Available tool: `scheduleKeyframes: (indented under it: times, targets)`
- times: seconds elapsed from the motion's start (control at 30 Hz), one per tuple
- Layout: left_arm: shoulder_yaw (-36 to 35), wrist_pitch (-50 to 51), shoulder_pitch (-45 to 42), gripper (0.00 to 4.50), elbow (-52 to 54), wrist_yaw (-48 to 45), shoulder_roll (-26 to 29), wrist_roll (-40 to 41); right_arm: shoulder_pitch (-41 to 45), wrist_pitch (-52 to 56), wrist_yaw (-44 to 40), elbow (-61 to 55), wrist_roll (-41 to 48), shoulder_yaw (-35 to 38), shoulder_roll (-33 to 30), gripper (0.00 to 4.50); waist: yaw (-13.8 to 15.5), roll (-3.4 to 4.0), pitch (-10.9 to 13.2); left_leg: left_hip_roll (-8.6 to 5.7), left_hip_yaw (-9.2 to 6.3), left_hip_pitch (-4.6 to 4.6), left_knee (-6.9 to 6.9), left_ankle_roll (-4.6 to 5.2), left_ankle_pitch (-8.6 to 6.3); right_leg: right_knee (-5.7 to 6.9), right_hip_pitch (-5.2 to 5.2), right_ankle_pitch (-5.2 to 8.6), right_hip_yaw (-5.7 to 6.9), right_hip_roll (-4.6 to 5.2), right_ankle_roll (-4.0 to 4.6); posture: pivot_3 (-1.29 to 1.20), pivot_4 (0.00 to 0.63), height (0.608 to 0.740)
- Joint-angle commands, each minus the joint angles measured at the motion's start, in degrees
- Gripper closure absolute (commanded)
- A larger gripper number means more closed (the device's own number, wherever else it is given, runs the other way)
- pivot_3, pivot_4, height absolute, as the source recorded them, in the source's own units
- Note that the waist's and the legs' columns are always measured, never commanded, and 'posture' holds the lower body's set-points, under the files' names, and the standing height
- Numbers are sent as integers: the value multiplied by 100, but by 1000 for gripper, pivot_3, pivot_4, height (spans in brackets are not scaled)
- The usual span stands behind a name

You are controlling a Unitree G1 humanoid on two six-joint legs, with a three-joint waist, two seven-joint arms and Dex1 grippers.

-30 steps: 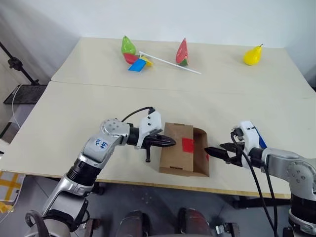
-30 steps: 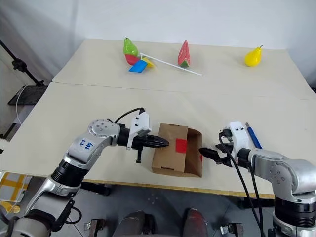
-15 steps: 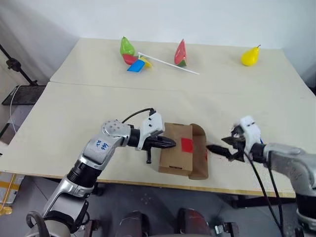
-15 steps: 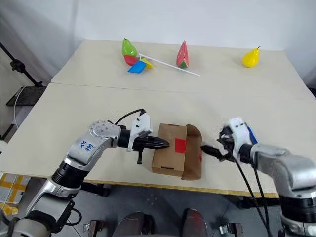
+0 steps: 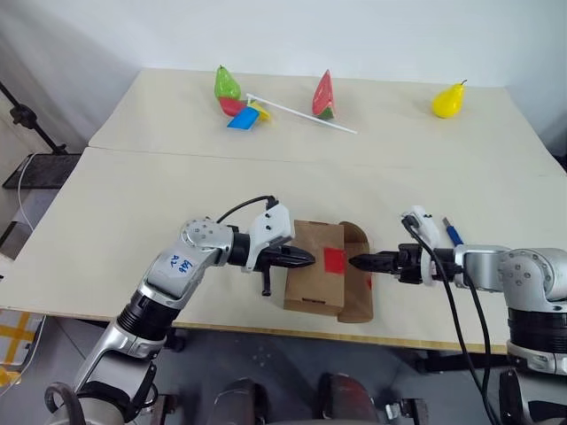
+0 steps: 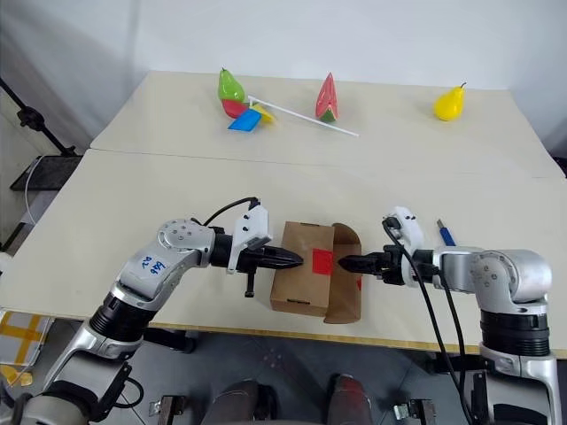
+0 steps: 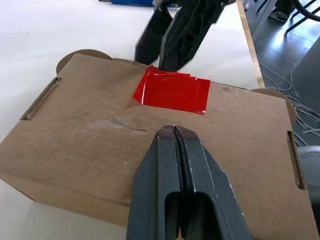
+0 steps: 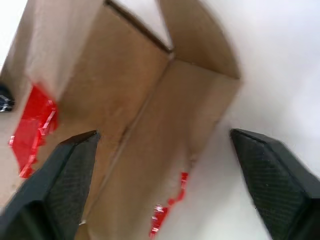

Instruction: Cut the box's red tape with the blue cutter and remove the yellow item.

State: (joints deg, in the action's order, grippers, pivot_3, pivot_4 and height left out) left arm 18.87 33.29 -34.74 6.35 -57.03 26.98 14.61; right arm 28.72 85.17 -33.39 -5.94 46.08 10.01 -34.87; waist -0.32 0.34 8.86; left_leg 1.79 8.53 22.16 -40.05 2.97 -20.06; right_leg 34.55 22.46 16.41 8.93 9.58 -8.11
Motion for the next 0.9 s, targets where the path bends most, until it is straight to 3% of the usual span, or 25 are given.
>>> scheduleKeyframes:
  times: [0.03,0.2,0.4,0.57,0.77,0.9]
  targets:
    - [241,290,285,4500,-174,11,114,-144,108,241,-119,209,126,-129,143,1703,3,0,0,0,0,0,0,0,0,1,0,0,0,0,0,0,150,740]
    - [221,297,308,4500,-142,21,135,-136,298,95,8,778,-205,-236,208,3445,-1,0,0,-1,1,0,0,0,0,2,1,0,0,0,0,0,150,740]
    - [200,191,367,4500,-151,-4,192,-152,780,631,-16,1436,-269,-388,213,3445,-65,1,-7,1,3,-6,-1,-3,4,7,-2,0,-4,0,1,0,150,740]
    - [14,38,513,4500,-194,0,100,-15,1030,733,134,1538,99,-299,76,4427,-104,4,-9,1,3,-5,1,-4,4,10,2,0,-4,2,1,0,150,740]
    - [-253,-143,474,4500,-575,265,-628,232,1221,733,847,1497,1348,-90,-431,4427,7,24,5,-12,-4,7,-1,2,5,4,3,-1,-1,16,-1,0,150,740]
    - [-291,-634,266,4500,-1062,672,-1329,66,1416,733,1238,1504,2249,-215,-1223,4427,138,29,13,-23,-5,24,-5,14,7,-21,4,-3,0,24,-4,0,150,740]
